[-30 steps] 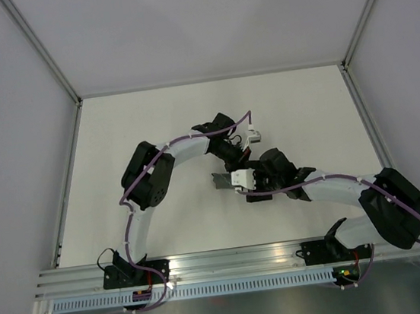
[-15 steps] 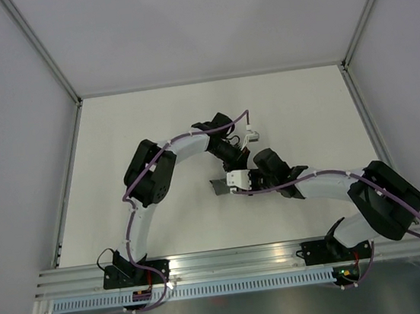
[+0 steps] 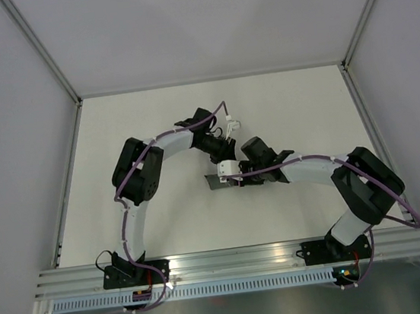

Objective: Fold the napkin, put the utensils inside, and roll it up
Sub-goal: Roll the napkin with the utensil

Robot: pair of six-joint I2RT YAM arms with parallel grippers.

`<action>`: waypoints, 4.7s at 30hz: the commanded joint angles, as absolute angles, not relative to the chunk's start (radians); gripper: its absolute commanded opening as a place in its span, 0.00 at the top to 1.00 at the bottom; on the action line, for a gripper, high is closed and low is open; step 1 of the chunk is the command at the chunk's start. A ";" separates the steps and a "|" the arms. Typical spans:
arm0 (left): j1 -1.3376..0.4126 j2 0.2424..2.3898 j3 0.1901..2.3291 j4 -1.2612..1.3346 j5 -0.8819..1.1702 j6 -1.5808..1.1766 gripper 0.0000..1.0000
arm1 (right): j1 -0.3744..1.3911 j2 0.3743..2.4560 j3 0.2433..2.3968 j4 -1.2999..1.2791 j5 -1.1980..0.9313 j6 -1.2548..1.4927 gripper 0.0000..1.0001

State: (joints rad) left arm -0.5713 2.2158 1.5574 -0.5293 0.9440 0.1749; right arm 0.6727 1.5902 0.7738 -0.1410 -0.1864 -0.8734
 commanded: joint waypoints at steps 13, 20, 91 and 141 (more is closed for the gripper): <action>-0.376 1.867 1.330 -0.081 0.528 -0.267 0.50 | 0.529 1.905 1.084 -0.531 -0.284 -0.616 0.85; -0.362 1.709 1.223 -0.074 0.367 -0.371 0.50 | 0.460 2.032 1.229 -0.566 -0.342 -0.401 0.86; -0.710 1.968 1.207 0.017 -0.202 -0.716 0.80 | 0.377 2.281 1.430 -0.173 -0.379 0.526 0.77; -0.650 1.993 1.345 -0.325 -0.046 -0.383 0.97 | 0.276 2.069 1.551 -0.353 -0.453 0.242 0.17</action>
State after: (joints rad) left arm -0.6575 1.9781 1.3334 -0.2276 -0.0669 -0.4389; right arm 0.2760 2.1334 1.5059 -0.2974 -0.4503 0.2642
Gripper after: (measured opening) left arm 0.052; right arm 0.826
